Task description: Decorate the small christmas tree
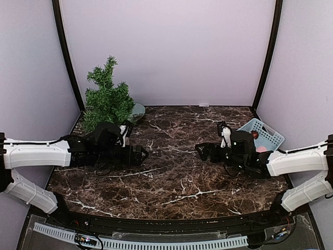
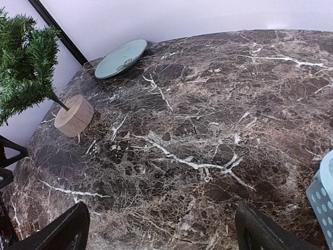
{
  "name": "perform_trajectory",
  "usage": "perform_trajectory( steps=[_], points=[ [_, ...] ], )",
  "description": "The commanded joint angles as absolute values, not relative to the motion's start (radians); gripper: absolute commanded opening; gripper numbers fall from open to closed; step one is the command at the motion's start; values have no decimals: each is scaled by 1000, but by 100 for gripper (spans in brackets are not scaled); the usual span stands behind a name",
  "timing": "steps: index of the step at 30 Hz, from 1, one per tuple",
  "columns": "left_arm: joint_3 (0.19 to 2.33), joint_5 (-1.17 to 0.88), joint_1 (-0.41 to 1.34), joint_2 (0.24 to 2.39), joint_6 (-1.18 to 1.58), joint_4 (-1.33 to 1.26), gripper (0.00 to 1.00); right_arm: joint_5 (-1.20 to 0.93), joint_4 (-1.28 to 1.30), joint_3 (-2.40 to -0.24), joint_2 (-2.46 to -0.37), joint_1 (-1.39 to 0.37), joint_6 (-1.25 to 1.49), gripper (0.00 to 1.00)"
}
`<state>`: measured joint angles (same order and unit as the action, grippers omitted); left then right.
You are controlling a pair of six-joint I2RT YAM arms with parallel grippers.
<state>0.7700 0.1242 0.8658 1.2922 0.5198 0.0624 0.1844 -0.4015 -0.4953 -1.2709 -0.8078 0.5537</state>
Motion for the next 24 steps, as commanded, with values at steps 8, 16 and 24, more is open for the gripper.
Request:
perform_trajectory(
  steps=[8, 16, 24],
  points=[
    [820, 150, 655, 1016, 548, 106, 99, 143, -474, -541, -1314, -787, 552, 98],
    [745, 191, 427, 747, 541, 75, 99, 50, -501, -538, -1307, -766, 521, 98],
    [750, -54, 19, 828, 667, 4, 97, -87, -557, -521, -1304, -725, 533, 98]
  ],
)
